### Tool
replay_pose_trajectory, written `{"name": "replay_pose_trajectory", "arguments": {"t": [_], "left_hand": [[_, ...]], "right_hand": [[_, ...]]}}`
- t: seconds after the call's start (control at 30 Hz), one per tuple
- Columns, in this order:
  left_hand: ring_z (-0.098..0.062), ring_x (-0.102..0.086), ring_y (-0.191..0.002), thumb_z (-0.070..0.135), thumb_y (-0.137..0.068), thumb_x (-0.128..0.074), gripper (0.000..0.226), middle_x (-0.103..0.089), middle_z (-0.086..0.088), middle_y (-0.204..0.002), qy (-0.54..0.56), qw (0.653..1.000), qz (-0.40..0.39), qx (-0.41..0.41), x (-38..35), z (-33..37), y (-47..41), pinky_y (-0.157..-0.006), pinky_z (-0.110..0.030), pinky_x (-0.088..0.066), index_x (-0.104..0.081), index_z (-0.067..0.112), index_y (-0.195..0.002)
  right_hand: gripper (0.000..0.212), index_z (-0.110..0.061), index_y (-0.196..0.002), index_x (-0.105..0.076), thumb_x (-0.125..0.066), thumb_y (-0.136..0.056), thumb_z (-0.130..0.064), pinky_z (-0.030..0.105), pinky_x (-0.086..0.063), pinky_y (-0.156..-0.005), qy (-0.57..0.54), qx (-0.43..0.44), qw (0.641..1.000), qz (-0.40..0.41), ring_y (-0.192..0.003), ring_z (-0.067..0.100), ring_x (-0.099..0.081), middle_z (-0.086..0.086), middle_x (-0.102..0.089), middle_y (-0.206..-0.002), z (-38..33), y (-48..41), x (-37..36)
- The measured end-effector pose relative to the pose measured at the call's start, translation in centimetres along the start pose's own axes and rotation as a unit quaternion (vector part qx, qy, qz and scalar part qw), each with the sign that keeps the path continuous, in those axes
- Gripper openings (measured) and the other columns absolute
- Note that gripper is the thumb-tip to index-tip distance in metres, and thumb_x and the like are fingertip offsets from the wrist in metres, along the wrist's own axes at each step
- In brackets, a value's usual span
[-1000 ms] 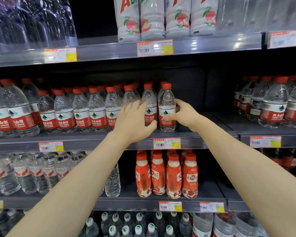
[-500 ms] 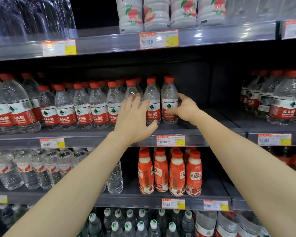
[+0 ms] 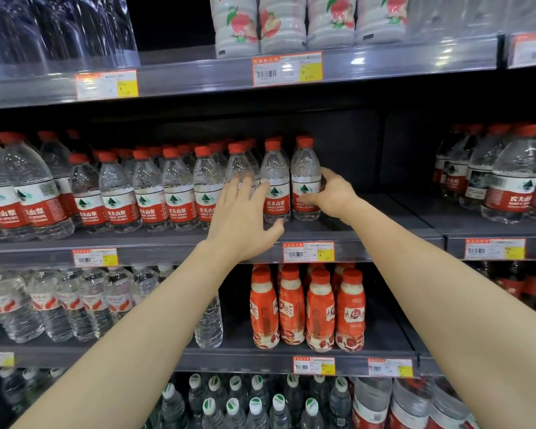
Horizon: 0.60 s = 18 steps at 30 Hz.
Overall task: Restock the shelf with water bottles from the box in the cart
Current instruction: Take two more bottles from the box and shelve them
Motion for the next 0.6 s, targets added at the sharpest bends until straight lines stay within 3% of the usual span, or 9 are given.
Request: {"name": "replay_pose_trajectory", "arguments": {"t": [0.13, 0.23, 0.43, 0.5, 0.6], "left_hand": [[-0.039, -0.018, -0.161, 0.061, -0.096, -0.052, 0.085, -0.027, -0.018, -0.172, 0.005, 1.0, -0.002, 0.007, 0.1, -0.4, 0.1, -0.131, -0.049, -0.014, -0.03, 0.018, -0.166], [-0.039, -0.019, -0.16, 0.06, -0.096, -0.054, 0.084, -0.029, -0.019, -0.171, 0.013, 1.0, 0.001, 0.01, 0.2, -0.5, 0.2, -0.131, -0.049, -0.014, -0.031, 0.018, -0.166], [-0.038, -0.027, -0.156, 0.055, -0.095, -0.058, 0.081, -0.039, -0.019, -0.164, 0.018, 0.999, 0.029, 0.006, 0.7, 0.1, 0.1, -0.129, -0.047, -0.018, -0.04, 0.012, -0.16], [-0.038, -0.027, -0.156, 0.054, -0.095, -0.058, 0.079, -0.04, -0.019, -0.164, 0.02, 0.999, 0.029, 0.003, 0.8, 0.2, 0.2, -0.129, -0.048, -0.018, -0.04, 0.012, -0.16], [-0.038, -0.024, -0.158, 0.054, -0.097, -0.057, 0.079, -0.035, -0.019, -0.167, 0.015, 1.0, 0.022, -0.001, 0.6, 0.1, 0.4, -0.13, -0.048, -0.016, -0.038, 0.014, -0.162]], "right_hand": [[0.079, -0.021, -0.153, -0.042, -0.083, -0.085, -0.023, 0.04, -0.054, -0.1, -0.011, 0.005, 1.0, -0.015, -0.117, 0.021, -0.064, 0.003, -0.065, -0.133, 0.2, 0.2, -0.1], [0.078, -0.021, -0.154, -0.04, -0.081, -0.087, -0.022, 0.044, -0.056, -0.099, -0.031, 0.007, 0.999, -0.022, -0.112, 0.021, -0.067, 0.005, -0.068, -0.128, 0.5, 0.3, -0.1], [0.101, -0.021, -0.153, -0.026, -0.09, -0.075, -0.024, 0.03, -0.053, -0.089, -0.043, -0.019, 0.998, -0.034, -0.107, 0.015, -0.064, -0.007, -0.064, -0.114, 0.7, 0.9, -1.1], [0.097, -0.022, -0.151, -0.028, -0.09, -0.076, -0.022, 0.026, -0.047, -0.081, -0.032, -0.02, 0.999, -0.01, -0.102, 0.014, -0.061, -0.011, -0.06, -0.106, 0.7, 0.9, -1.3], [0.094, -0.023, -0.151, -0.028, -0.088, -0.078, -0.018, 0.026, -0.046, -0.081, -0.028, -0.021, 0.999, -0.01, -0.104, 0.016, -0.061, -0.006, -0.06, -0.11, 0.5, 0.9, -1.4]]}}
Point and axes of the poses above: each hand's wrist, its own y-axis away from the middle knuckle, its own x-axis out of the back of the hand, z = x × y, the point moved 5 cm from there along -y, towards the middle knuckle
